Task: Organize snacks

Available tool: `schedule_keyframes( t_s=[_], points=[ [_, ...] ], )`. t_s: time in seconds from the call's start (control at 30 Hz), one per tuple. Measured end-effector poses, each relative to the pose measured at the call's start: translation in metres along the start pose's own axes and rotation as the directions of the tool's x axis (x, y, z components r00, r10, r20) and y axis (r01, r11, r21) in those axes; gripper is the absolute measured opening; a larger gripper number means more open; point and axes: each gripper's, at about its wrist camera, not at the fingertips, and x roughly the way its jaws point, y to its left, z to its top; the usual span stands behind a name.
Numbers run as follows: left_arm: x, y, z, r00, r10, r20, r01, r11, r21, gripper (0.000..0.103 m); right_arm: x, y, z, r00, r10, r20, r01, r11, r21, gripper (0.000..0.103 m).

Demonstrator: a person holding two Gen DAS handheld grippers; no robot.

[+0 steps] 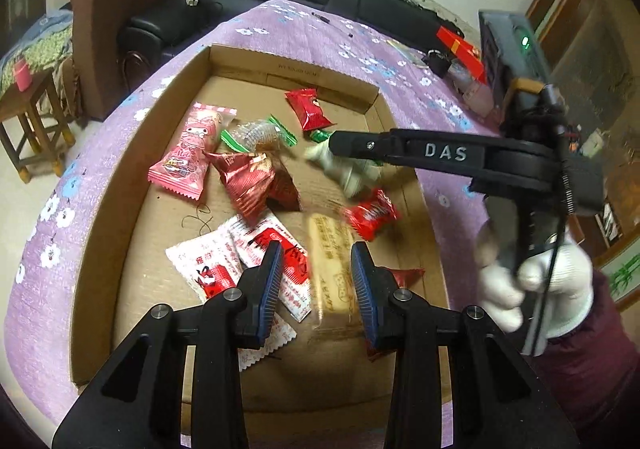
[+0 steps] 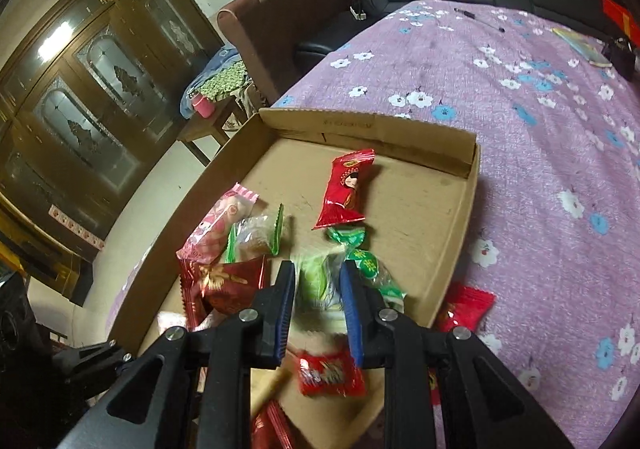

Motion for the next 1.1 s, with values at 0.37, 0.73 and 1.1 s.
schedule_keyframes(
  t_s=[0.37, 0.73, 1.1],
  points=[
    [-0.019, -0.007, -0.001, 0.999, -0.024, 0.045, 0.026, 0.999, -0.039, 0.043, -0.048, -0.019, 0.0, 0.995, 0.009, 0.103, -0.015, 0.998, 0.063, 0.038],
    [-0.028, -0.028, -0.016, 0.998, -0.048, 0.05, 0.05, 0.998, -0.042, 0.043, -0.059, -0.068, -0.026, 0.983, -0.165, 0.081, 0.152, 0.978, 0.142, 0.04],
    [-0.027, -0.042, -0.023, 0.998, -0.051, 0.032, 0.052, 0.998, -0.034, 0.043, -0.026, -0.051, -0.023, 0.978, -0.201, 0.063, 0.196, 0.978, 0.073, 0.04]
  ],
)
